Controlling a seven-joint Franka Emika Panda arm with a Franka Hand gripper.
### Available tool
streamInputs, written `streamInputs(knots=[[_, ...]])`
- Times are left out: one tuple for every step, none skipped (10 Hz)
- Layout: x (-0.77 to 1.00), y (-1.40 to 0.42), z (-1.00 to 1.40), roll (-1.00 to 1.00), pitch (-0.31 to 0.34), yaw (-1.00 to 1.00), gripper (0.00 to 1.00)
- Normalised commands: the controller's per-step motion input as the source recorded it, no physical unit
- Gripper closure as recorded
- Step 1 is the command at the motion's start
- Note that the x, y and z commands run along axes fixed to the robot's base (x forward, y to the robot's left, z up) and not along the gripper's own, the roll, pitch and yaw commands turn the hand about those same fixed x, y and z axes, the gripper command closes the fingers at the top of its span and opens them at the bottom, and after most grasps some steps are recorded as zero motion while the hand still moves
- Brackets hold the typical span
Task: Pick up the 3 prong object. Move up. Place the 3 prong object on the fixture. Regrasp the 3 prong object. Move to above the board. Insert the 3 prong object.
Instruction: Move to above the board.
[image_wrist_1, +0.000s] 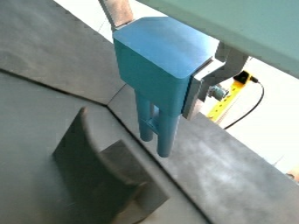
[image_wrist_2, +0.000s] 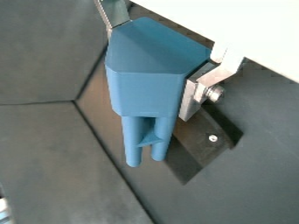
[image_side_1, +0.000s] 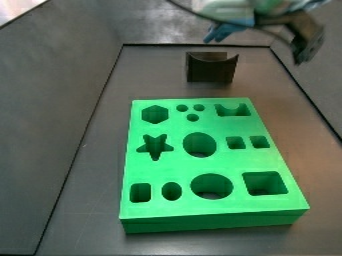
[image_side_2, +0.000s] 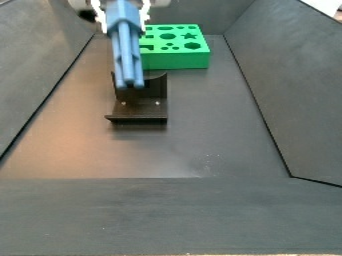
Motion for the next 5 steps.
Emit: streamInputs(knots=[[0.17,-0.03,1.00,0.00,-0.046,0.06,1.00],[0.16,-0.03,1.00,-0.01,-0.021,0.02,1.00],[0.15,-0.03,1.00,-0.01,0.007,0.00,1.00],[0.14,-0.03,1.00,-0.01,0.039,-0.01,1.00],[0.14,-0.03,1.00,-0.02,0.079,-0.01,1.00]])
